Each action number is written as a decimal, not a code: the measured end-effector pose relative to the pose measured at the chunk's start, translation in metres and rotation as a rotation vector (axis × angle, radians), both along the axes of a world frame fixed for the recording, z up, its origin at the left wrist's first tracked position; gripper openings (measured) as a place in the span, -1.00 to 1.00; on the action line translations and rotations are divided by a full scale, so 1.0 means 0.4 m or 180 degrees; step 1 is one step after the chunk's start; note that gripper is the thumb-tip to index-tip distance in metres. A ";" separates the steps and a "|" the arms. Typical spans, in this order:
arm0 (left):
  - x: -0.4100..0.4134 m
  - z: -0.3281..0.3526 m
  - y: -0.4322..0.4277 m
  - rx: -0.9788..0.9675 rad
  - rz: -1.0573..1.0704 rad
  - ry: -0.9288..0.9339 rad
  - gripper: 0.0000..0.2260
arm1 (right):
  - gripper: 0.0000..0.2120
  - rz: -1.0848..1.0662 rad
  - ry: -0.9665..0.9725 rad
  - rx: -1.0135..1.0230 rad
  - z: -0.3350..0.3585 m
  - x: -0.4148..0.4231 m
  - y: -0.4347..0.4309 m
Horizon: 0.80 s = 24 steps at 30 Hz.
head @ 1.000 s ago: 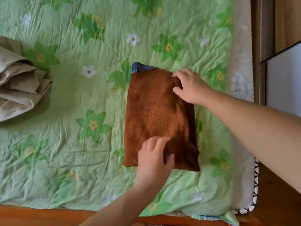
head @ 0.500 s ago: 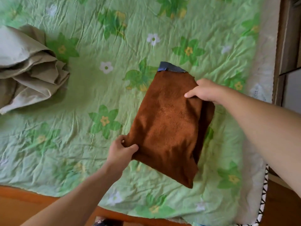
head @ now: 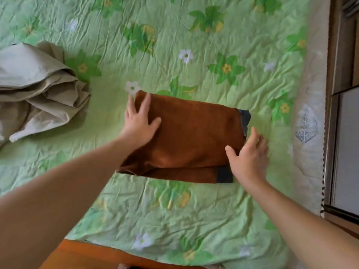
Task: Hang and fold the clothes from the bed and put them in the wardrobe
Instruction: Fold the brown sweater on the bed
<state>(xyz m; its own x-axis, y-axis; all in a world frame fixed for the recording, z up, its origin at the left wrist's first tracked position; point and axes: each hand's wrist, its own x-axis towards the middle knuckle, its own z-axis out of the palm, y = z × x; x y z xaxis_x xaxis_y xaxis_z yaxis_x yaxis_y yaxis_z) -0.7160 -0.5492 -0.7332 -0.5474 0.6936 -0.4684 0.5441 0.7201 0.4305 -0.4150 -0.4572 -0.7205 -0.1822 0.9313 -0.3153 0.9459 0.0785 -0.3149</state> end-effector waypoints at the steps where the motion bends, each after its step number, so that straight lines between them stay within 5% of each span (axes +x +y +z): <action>1: 0.024 -0.014 -0.034 -0.0123 -0.0342 0.0285 -0.32 | -0.20 0.0487 -0.0048 0.0379 0.006 -0.008 -0.009; 4: 0.056 -0.045 -0.103 -0.0028 -0.0764 0.1157 -0.39 | -0.25 0.1978 -0.0293 0.0586 -0.025 -0.059 -0.021; 7: 0.063 -0.083 -0.114 0.0247 -0.1113 0.1619 -0.42 | -0.23 0.2490 -0.0581 0.0621 -0.083 -0.132 0.008; 14: 0.043 -0.178 -0.124 0.0430 -0.1075 0.1414 -0.40 | -0.18 0.2398 -0.0572 0.0982 -0.220 -0.155 0.029; 19: 0.025 -0.130 -0.102 0.0185 -0.1275 0.1177 -0.41 | -0.27 0.2405 -0.0410 0.0670 -0.187 -0.147 0.043; 24: 0.066 -0.101 -0.182 0.0161 -0.0513 0.0723 -0.33 | -0.26 0.1426 -0.0517 0.0515 -0.175 -0.070 0.008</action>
